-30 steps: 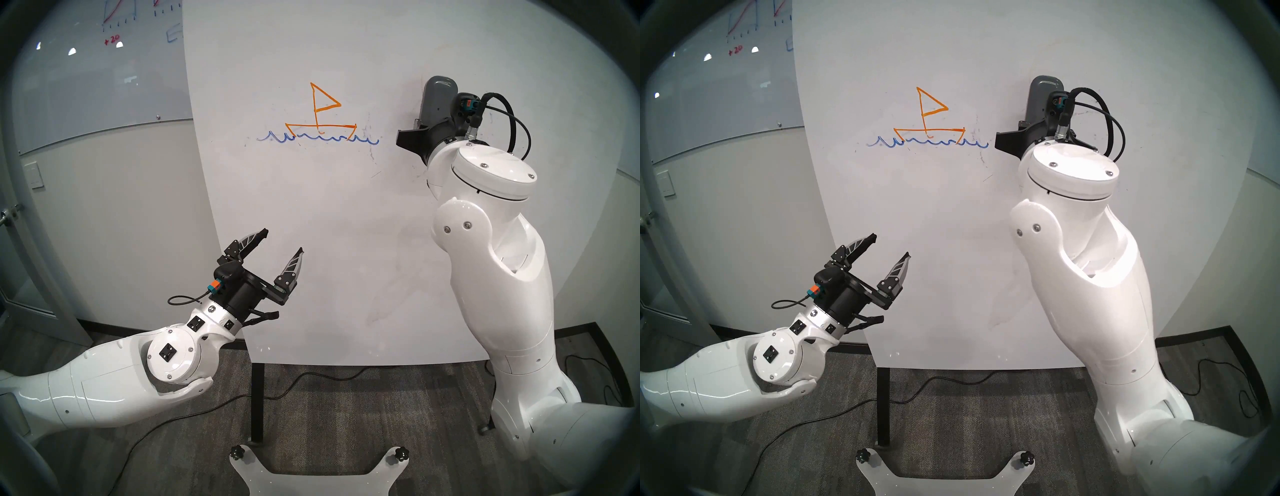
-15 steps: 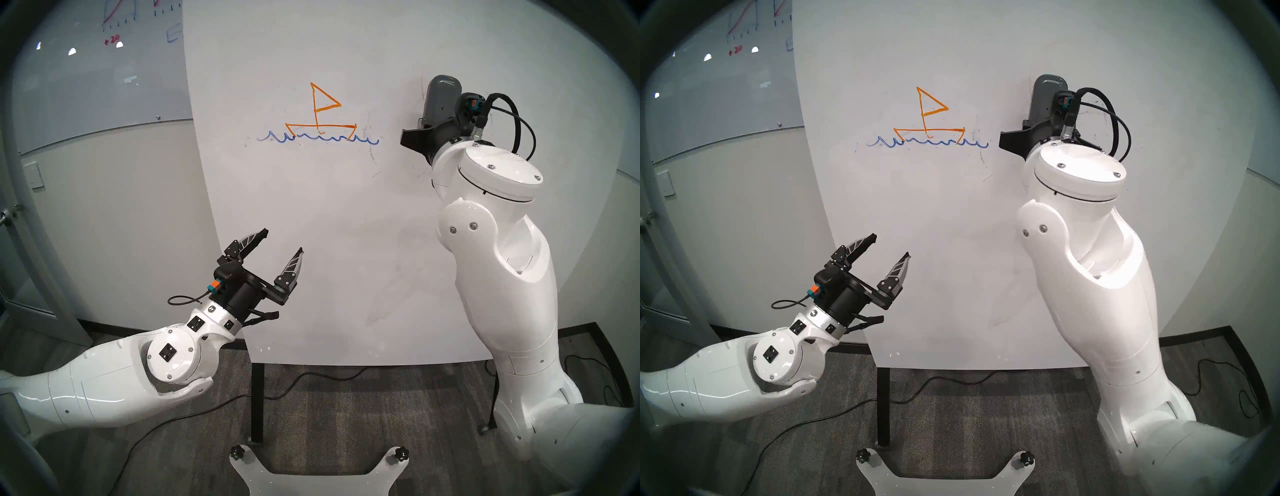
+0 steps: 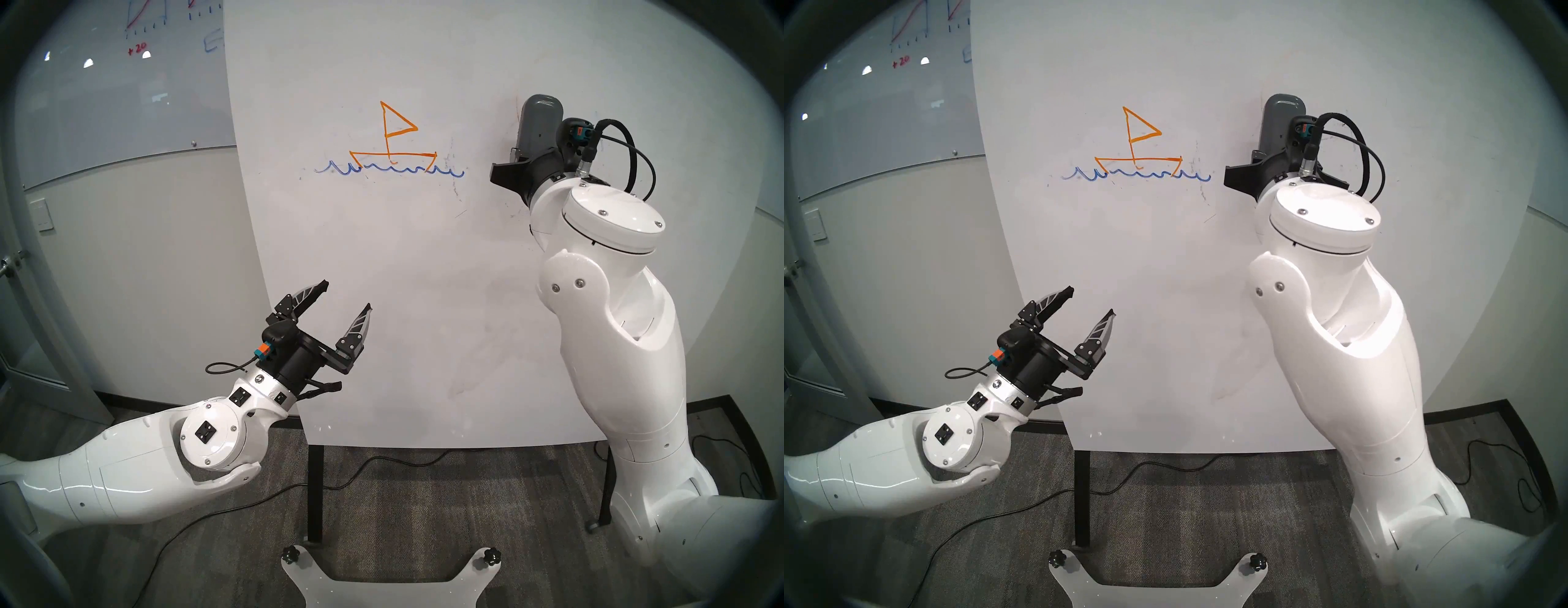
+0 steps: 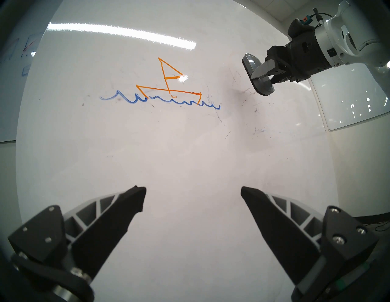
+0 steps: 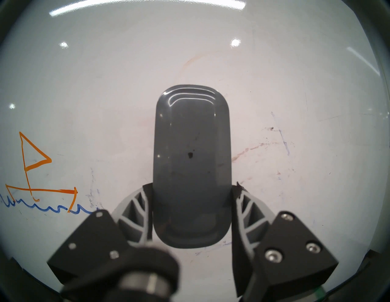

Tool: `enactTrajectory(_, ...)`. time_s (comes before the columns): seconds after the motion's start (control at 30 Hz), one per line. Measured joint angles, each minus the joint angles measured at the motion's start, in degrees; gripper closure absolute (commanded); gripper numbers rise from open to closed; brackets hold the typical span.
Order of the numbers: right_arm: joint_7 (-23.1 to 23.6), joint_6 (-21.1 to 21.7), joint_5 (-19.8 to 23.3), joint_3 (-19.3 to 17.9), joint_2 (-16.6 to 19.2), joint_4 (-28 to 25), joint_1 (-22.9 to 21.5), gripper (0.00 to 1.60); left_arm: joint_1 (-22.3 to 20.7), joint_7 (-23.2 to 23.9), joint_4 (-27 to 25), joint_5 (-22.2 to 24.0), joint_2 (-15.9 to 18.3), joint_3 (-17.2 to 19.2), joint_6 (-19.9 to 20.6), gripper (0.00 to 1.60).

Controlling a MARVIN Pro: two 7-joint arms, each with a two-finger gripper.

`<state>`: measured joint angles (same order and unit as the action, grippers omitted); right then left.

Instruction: Erase all marks on the whiteboard with the eraser

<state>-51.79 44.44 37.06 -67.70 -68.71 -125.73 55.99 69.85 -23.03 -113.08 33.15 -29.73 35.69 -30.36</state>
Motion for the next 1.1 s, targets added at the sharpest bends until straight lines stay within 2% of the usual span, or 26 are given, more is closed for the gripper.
enactTrajectory(1.1,0.13,0.03,-0.48,-0.30,-0.27,0.03,0.52,1.60,-0.03,-0.02,0.00,0.01,0.01,-0.04,0.00,0.00)
